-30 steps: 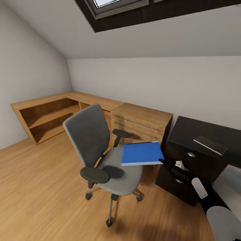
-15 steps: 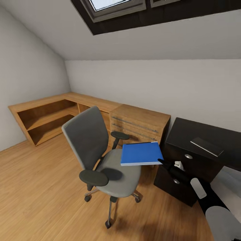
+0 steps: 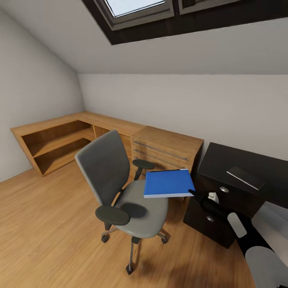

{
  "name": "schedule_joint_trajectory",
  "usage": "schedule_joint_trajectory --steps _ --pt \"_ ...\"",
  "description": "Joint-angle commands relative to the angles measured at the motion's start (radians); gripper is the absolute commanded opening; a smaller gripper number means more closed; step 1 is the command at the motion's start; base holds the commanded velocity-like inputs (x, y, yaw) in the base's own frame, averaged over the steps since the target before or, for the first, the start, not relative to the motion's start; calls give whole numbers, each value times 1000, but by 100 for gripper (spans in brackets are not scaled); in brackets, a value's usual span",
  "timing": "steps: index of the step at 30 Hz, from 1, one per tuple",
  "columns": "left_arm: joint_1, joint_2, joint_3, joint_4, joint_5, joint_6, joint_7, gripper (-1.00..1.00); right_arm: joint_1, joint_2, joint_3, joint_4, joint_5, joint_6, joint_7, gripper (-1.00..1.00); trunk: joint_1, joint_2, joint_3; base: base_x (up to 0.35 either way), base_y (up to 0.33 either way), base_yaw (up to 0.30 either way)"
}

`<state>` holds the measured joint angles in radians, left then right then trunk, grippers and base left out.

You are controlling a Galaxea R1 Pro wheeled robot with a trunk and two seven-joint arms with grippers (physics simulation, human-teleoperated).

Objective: In the bedroom, organize the workspace by keeping the computer under the desk, ensuring the monitor is on the desk, placing the keyboard on the desk next to the monitor, placing the mouse on the desk next to the keyboard, moving the folder from the swivel chair onto the desk next to the mouse, stacking the notebook on top of the folder with the pen on top of the notebook, and positioning the swivel chair next to the desk.

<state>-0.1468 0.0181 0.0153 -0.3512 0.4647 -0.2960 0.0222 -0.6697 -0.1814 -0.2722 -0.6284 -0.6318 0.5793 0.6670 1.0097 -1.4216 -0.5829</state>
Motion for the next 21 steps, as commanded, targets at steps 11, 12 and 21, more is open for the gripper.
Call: schedule_joint_trajectory --steps 11,12,21 --pt "0 -15 -2 29 0 -34 2 100 -1 -3 -4 -1 1 5 31 -100 -42 77 34 0 0 0" --pt "0 -15 -2 29 0 -38 2 100 -1 -4 -4 -1 1 5 31 -100 -46 84 37 0 0 0" --pt "0 -14 0 29 1 -76 2 100 -1 -10 -3 -22 -1 32 39 -100 -81 147 65 0 0 0"
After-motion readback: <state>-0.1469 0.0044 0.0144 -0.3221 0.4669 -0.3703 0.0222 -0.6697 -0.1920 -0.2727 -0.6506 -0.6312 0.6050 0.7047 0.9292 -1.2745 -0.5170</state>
